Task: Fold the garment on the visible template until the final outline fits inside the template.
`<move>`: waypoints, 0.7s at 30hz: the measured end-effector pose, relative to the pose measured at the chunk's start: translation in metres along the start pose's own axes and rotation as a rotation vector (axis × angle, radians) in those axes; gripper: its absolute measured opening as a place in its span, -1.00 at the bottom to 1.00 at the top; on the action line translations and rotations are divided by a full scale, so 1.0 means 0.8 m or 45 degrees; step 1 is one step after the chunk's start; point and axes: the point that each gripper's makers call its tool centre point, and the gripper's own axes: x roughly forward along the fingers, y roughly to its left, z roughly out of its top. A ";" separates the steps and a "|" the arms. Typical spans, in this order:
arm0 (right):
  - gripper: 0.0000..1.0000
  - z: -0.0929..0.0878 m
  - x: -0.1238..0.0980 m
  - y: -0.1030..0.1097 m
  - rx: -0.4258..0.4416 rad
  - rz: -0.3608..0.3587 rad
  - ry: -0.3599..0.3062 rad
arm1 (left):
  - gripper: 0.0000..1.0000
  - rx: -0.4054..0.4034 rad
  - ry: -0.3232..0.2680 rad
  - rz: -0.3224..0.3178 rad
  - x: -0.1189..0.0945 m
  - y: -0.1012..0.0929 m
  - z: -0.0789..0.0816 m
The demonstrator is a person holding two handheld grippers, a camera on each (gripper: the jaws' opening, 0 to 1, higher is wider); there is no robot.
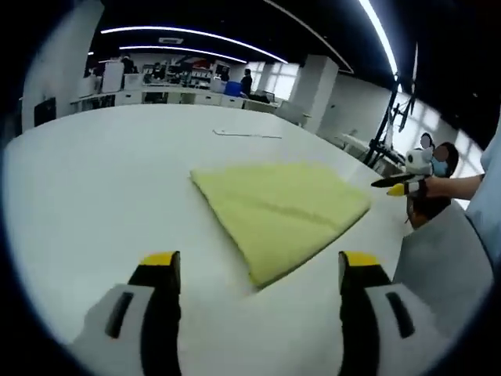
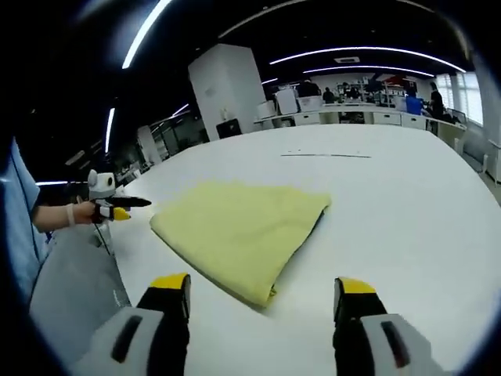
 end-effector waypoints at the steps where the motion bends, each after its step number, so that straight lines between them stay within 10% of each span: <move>1: 0.76 0.001 0.000 0.000 0.001 -0.012 -0.008 | 0.94 -0.001 -0.002 0.003 -0.001 -0.002 0.000; 4: 1.00 0.000 -0.002 0.002 0.012 -0.033 -0.013 | 0.98 -0.003 -0.003 0.008 -0.005 -0.005 0.000; 21: 0.99 -0.002 -0.003 0.048 -0.018 0.028 0.017 | 0.93 -0.068 -0.186 0.099 -0.026 -0.014 0.032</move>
